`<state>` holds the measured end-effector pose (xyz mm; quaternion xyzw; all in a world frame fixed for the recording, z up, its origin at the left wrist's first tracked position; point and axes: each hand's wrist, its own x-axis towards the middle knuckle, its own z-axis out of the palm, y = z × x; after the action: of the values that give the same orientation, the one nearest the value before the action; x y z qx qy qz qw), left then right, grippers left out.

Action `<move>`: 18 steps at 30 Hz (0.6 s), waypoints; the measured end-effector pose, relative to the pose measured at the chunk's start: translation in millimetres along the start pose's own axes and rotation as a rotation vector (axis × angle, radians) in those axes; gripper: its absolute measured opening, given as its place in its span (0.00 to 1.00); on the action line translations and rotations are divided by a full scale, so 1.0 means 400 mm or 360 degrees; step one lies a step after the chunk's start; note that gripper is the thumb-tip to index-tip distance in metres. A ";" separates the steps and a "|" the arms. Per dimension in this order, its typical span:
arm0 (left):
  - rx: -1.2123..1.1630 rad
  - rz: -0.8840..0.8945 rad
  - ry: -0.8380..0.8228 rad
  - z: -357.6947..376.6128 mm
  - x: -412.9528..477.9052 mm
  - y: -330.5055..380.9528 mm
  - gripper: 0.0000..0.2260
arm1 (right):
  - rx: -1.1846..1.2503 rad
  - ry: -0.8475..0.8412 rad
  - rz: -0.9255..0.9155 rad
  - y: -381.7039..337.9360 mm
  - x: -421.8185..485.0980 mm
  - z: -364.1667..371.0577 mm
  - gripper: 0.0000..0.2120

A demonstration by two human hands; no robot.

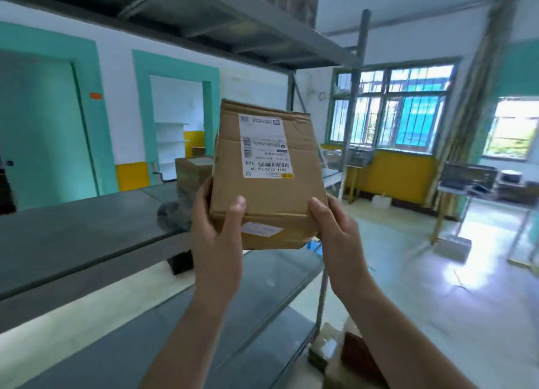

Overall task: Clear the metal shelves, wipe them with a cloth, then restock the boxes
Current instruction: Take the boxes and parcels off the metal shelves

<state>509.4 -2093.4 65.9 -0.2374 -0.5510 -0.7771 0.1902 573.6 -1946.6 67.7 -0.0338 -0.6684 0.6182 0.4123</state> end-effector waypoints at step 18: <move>-0.0432 -0.0781 -0.0892 0.806 -0.806 -0.062 0.18 | -0.0398 0.0846 0.0417 -0.024 -0.379 -1.147 0.12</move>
<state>809.8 -1769.4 -49.4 -0.3245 -0.5141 -0.7704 -0.1921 949.8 -1666.4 -49.1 -0.3304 -0.5980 0.5486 0.4820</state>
